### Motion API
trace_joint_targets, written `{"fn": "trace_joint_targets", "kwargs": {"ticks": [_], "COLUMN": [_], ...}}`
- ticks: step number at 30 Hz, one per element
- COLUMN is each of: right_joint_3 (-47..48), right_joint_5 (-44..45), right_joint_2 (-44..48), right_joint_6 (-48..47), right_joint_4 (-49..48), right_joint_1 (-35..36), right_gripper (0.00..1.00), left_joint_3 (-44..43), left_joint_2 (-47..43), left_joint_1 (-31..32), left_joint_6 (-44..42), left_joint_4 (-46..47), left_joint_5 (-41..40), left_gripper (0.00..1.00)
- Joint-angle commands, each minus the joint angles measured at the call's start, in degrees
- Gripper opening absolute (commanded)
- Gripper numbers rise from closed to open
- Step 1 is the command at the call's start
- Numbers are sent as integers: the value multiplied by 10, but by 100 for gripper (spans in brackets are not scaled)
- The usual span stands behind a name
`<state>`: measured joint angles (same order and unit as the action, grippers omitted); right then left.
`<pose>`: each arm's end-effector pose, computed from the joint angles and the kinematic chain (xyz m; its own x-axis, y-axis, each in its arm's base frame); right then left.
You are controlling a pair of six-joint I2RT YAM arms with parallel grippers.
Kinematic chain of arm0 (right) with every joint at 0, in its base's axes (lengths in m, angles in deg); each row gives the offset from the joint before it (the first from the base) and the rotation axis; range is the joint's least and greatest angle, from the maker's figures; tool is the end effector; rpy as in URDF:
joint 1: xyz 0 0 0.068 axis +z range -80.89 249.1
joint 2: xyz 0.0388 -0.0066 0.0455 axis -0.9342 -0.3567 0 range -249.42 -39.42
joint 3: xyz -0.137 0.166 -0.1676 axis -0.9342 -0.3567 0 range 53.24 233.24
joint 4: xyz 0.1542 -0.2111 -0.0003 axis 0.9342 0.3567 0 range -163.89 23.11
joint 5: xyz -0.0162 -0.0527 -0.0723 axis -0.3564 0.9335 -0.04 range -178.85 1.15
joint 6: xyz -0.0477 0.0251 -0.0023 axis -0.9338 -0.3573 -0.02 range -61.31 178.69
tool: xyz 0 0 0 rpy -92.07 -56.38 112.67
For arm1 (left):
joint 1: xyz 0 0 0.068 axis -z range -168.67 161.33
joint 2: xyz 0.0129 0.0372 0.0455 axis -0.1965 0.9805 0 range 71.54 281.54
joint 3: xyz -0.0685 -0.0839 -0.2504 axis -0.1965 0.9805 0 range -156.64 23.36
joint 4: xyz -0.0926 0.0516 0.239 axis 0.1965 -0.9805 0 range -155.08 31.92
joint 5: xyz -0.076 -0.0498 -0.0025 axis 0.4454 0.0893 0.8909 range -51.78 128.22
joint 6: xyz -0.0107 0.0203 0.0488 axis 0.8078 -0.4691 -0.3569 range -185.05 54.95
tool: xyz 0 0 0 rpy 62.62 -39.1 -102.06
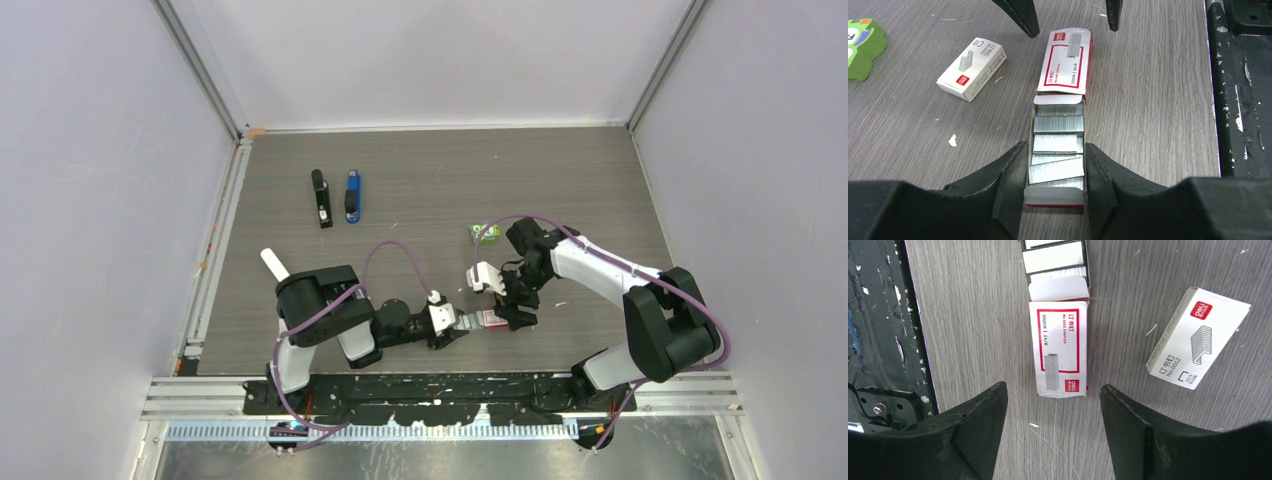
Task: Unload the staples from the stapler
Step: Close the staple box at the center of the board.
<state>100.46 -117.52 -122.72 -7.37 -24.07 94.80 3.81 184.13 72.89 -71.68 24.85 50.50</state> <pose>0.2000 0.1151 0.1749 0.0113 -0.8845 -0.4664 -0.9884 -0.0805 0.1287 0.1245 -0.2457 0.0903 0.0278 0.1858 -0.9822 0.9621 0.2616 0.0767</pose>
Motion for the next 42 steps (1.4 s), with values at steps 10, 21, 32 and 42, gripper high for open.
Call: {"fn": "trace_joint_targets", "kwargs": {"ticks": [10,21,32,42], "right_joint_3": [-15,-40,-49,-54], "right_joint_5": [-30,-8,13,37], "right_joint_2": [12,23,27,24], "right_joint_6": [-29,-26,-24,-18], "right_joint_4": [-8,-64,-88,-107], "right_joint_1": [-2,10,25,45], "right_gripper": [73,72,66,57], "left_joint_3": [1,-1,-2,-4], "left_joint_2": [17,20,22,24], "left_joint_1": [-10,-9,-9,-10], "left_joint_6": [-1,8,5,6], "left_joint_4": [-9,-9,-9,-9], "left_joint_5": [14,20,21,24], "left_gripper": [43,42,41,39]}}
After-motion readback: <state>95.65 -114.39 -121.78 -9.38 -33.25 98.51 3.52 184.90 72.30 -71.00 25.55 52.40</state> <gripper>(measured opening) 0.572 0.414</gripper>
